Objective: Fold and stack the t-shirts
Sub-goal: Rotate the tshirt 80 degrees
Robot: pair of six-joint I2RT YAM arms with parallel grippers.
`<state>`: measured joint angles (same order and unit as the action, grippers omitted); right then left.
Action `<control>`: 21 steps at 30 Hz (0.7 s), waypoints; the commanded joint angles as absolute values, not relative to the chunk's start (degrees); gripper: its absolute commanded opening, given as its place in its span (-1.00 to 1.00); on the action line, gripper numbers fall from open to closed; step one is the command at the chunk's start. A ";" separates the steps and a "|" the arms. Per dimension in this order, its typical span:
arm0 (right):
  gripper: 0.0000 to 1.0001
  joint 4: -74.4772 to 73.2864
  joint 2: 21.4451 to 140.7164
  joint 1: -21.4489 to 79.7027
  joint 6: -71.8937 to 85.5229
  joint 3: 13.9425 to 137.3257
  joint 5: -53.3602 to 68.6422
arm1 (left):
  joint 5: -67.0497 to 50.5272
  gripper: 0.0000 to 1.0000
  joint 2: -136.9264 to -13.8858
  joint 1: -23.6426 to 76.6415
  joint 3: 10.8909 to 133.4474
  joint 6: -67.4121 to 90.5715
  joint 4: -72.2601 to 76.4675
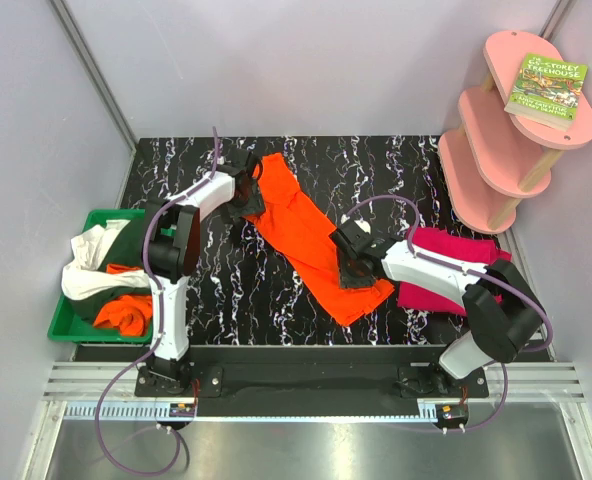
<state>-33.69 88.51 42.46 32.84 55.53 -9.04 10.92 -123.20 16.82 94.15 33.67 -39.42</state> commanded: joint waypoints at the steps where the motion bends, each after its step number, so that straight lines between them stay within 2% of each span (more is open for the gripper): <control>1: -0.18 -31.20 86.40 43.42 34.10 53.45 -6.33 | 13.10 0.51 -125.68 16.96 98.43 33.14 -39.20; 8: -0.18 -28.74 89.82 45.61 34.01 51.33 -0.28 | 12.13 0.52 -131.13 16.96 105.99 31.73 -42.10; 11: -0.18 -28.13 92.02 46.93 34.10 51.68 1.91 | 11.25 0.53 -134.38 16.87 113.78 30.32 -44.37; 21: -0.18 -27.68 100.80 51.41 31.38 61.86 11.60 | 3.52 0.65 -141.85 17.05 127.61 30.06 -47.02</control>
<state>-29.12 97.71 49.36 33.01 57.17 5.43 8.10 -140.05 16.86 122.67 30.89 -46.37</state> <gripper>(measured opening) 0.411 0.810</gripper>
